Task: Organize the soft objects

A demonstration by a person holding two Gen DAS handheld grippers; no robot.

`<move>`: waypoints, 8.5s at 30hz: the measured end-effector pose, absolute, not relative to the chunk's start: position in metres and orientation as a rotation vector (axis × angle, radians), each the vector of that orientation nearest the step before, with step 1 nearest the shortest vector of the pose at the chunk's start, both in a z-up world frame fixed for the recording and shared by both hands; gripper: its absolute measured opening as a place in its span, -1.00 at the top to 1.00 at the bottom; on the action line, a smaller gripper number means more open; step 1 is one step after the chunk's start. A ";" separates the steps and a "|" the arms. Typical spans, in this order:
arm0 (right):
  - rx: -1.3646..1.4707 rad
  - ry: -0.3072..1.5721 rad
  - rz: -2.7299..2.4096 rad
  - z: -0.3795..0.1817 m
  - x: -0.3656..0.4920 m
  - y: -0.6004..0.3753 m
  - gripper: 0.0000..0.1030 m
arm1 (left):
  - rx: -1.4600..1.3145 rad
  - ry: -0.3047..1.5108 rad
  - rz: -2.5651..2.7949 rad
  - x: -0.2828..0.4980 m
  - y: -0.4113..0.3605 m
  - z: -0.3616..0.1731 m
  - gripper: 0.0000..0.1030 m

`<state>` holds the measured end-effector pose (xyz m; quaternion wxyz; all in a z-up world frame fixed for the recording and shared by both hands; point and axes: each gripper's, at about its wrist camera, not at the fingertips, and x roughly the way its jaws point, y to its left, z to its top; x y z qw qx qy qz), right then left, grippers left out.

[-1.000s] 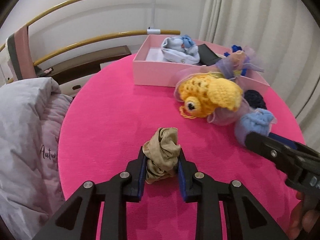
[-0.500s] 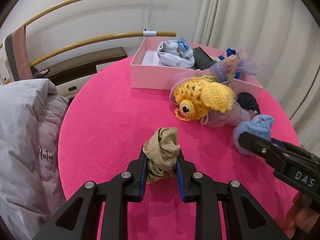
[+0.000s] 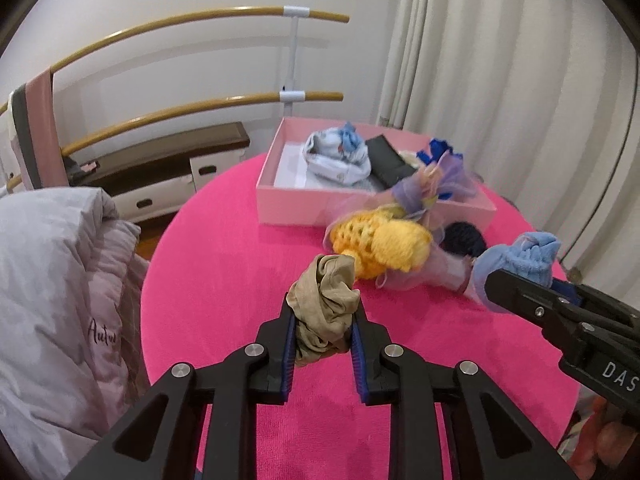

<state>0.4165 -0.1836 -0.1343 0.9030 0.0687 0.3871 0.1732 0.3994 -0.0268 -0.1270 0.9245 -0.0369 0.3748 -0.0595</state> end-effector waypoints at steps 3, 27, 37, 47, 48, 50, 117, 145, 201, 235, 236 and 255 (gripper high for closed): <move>0.132 0.767 0.357 -0.120 0.415 -0.187 0.25 | -0.073 0.740 -0.124 0.396 -0.027 -0.111 0.61; 0.072 0.617 0.360 -0.027 0.480 -0.201 0.25 | -0.041 0.580 -0.098 0.443 -0.027 -0.024 0.61; 0.109 0.670 0.370 -0.028 0.539 -0.209 0.25 | -0.073 0.568 -0.083 0.506 -0.016 -0.016 0.60; 0.128 0.785 0.368 -0.057 0.589 -0.214 0.24 | -0.080 0.637 -0.107 0.578 -0.023 -0.041 0.60; 0.133 0.796 0.367 -0.061 0.592 -0.216 0.24 | -0.081 0.649 -0.108 0.584 -0.024 -0.046 0.60; 0.139 0.820 0.359 -0.072 0.599 -0.219 0.24 | -0.082 0.673 -0.110 0.599 -0.026 -0.056 0.60; 0.097 0.447 0.095 -0.014 0.287 -0.226 -1.00 | -0.059 0.410 -0.013 0.242 -0.042 -0.012 -1.00; 0.121 0.594 0.065 -0.069 0.346 -0.247 -1.00 | -0.061 0.587 -0.043 0.319 -0.045 -0.044 -1.00; 0.142 0.905 0.146 -0.184 0.490 -0.259 0.77 | -0.167 0.852 -0.174 0.475 -0.035 -0.160 0.31; 0.126 0.749 0.297 -0.101 0.392 -0.218 0.77 | -0.103 0.692 -0.136 0.362 -0.028 -0.072 0.31; 0.127 0.748 0.300 -0.101 0.390 -0.217 0.77 | -0.103 0.690 -0.134 0.361 -0.027 -0.071 0.31; 0.092 0.666 0.333 -0.052 0.458 -0.217 0.77 | -0.087 0.613 -0.116 0.458 -0.013 -0.031 0.30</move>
